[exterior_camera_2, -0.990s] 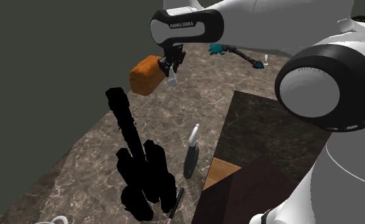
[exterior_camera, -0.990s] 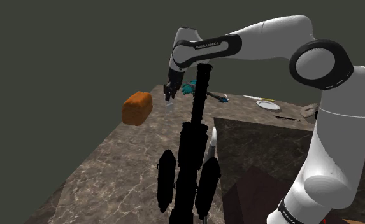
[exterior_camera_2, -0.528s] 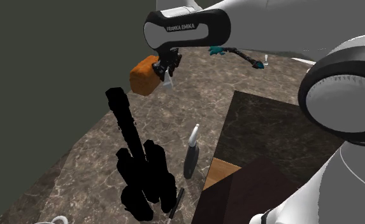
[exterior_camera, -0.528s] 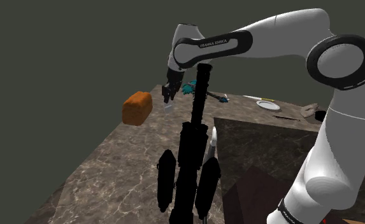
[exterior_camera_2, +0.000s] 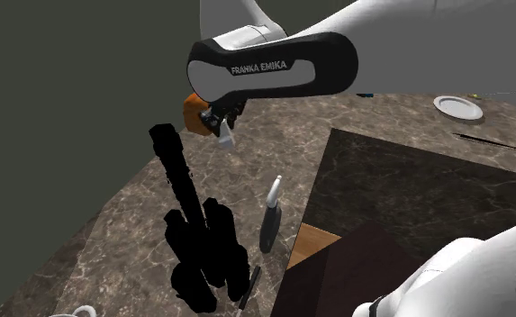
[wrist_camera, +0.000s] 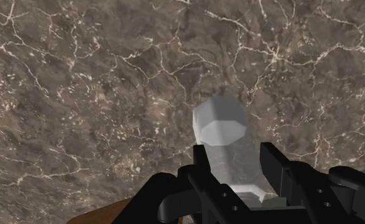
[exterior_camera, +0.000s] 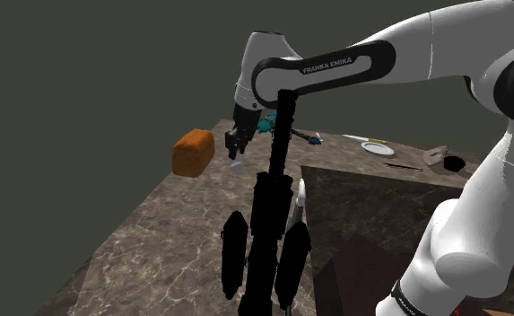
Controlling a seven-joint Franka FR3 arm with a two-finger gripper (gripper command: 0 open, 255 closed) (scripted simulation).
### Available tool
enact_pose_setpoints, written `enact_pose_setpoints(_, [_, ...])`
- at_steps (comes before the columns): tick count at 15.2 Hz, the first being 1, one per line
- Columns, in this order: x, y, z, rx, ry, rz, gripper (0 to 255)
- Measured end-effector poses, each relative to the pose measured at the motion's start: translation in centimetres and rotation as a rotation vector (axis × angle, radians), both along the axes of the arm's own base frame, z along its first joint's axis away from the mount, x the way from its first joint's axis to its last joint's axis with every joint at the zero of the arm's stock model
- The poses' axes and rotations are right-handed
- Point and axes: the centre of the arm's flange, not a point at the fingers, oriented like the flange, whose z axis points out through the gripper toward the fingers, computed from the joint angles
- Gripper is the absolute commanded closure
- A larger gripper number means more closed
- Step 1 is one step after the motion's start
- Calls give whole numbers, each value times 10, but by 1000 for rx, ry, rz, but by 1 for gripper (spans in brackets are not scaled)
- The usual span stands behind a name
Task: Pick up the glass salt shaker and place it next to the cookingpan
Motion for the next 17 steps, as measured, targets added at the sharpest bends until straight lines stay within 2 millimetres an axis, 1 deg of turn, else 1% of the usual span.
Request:
enact_pose_setpoints(4, [-40,39,2,0,-1,0,255])
enact_pose_setpoints(6, [-55,58,0,0,-1,0,255])
enact_pose_setpoints(7, [-67,67,-1,0,0,0,255])
enact_pose_setpoints(9, [-85,80,1,0,0,0,255])
enact_pose_setpoints(11, [-102,99,-1,0,-1,0,255])
enact_pose_setpoints(12, [-112,106,0,0,0,0,255])
enact_pose_setpoints(14, [-134,126,-2,0,-1,1,255])
enact_pose_setpoints(17, [-161,155,0,0,0,0,255])
